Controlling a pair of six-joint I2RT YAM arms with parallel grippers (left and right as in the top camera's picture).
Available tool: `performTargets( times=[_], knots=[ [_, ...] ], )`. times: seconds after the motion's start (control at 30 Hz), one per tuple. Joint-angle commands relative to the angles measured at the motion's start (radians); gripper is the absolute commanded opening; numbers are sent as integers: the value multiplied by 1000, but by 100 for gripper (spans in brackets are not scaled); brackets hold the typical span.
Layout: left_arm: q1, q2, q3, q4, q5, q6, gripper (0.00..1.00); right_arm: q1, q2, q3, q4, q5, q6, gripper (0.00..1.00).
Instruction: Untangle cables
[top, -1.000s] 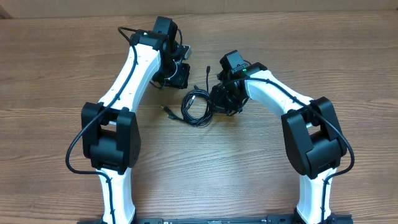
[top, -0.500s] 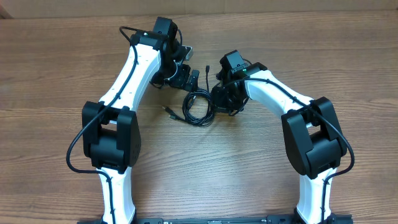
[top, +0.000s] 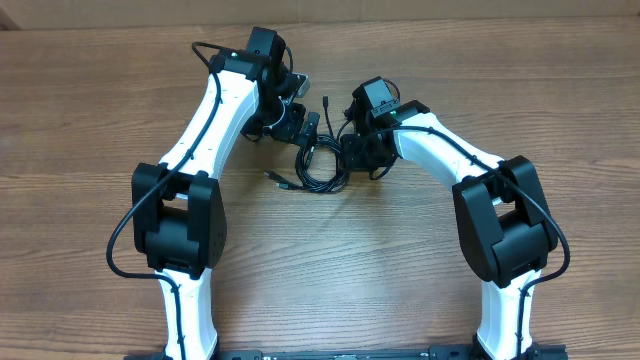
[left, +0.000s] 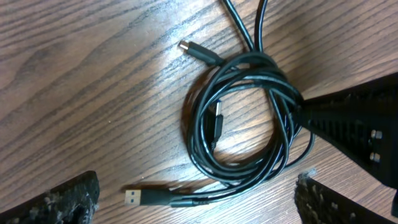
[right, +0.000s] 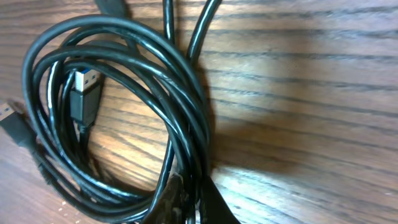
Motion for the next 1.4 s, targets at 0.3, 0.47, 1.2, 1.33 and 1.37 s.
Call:
performTargets(
  times=[0.3,0.47,1.2,1.33,1.37],
  knots=[
    [2,18,-4,-6,-6,23,4,4,2,1,8,63,-5,7],
    [2,18,-4,-4,-6,23,38,4,2,1,9,44,-5,7],
    [2,18,-4,15,-109,-42,11,-8,-56,121,-76,-196,22,39],
    [13,18,-4,14,-187,-166,13,4,-49,117,-58,-200,103,39],
    [19,18,-4,14,-193,-180,14,10,-46,117,-43,-201,112,38]
  ],
)
